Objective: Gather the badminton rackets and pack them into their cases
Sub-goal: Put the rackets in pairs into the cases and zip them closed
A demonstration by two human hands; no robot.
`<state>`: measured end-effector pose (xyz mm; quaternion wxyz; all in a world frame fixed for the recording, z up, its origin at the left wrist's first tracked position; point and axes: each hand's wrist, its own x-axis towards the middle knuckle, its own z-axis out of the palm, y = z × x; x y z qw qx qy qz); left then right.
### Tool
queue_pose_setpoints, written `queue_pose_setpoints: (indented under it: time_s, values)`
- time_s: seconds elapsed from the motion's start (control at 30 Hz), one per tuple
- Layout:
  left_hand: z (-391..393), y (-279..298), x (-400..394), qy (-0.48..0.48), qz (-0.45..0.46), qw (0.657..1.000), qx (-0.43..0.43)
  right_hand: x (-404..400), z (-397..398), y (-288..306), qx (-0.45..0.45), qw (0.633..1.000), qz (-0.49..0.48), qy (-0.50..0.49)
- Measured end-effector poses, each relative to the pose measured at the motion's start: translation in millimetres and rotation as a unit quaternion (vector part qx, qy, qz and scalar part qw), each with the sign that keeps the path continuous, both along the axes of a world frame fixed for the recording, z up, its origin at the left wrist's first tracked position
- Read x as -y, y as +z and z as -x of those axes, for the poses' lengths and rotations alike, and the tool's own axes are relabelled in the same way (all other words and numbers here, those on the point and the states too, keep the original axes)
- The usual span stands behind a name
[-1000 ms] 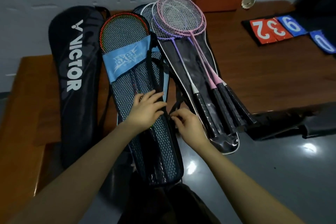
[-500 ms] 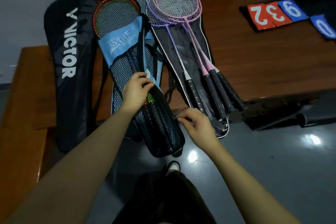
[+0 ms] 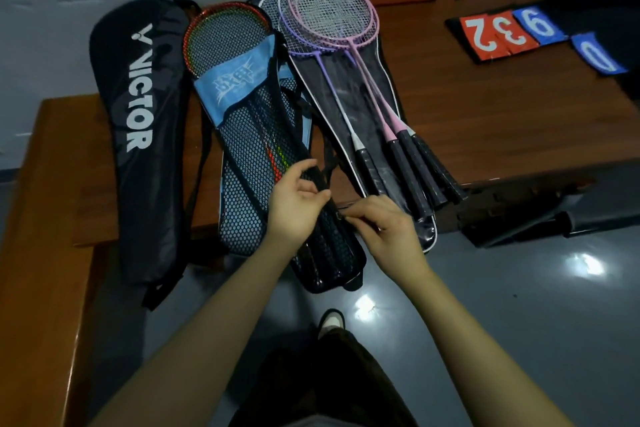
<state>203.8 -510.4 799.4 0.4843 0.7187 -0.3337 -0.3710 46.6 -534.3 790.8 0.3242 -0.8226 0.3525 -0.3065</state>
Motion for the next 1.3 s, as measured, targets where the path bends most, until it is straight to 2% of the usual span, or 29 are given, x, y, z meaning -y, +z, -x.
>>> queue_pose_setpoints:
  time_s: [0.27, 0.4, 0.47, 0.57, 0.6, 0.67, 0.73, 0.8, 0.93, 1.13, 1.3]
  values:
    - [-6, 9, 31, 0.035, 0.054, 0.997, 0.035, -20, 37, -7, -0.034, 0.998, 0.022, -0.039]
    - [-8, 6, 42, 0.038, 0.055, 0.996, 0.064, -20, 34, -15, -0.08, 0.995, 0.013, -0.05]
    - [-12, -1, 40, 0.023, 0.043, 0.997, 0.068, -14, 29, -18, -0.099, 0.994, -0.004, -0.055]
    - [-19, -17, 27, -0.062, -0.008, 0.995, 0.079, -7, 17, -21, -0.092, 0.994, -0.039, -0.052]
    - [-22, -22, 21, -0.093, -0.025, 0.991, 0.097, -4, 12, -25, -0.093, 0.993, -0.045, -0.052]
    - [-27, -35, 9, -0.125, -0.062, 0.972, 0.191, 3, 1, -33, -0.117, 0.99, -0.057, -0.057]
    - [-32, -47, -4, -0.105, -0.113, 0.943, 0.293, 12, -11, -44, -0.155, 0.984, -0.064, -0.068]
    - [-34, -55, -15, -0.072, -0.144, 0.931, 0.327, 22, -23, -53, -0.198, 0.976, -0.034, -0.088]
    - [-31, -69, -14, -0.043, -0.154, 0.944, 0.288, 45, -42, -63, -0.262, 0.957, 0.068, -0.103]
    - [-31, -61, 12, 0.1, -0.103, 0.983, 0.117, 68, -56, -63, -0.161, 0.985, 0.005, -0.068]
    - [-39, -47, 15, 0.088, -0.036, 0.982, 0.162, 76, -65, -49, -0.068, 0.99, 0.079, -0.091]
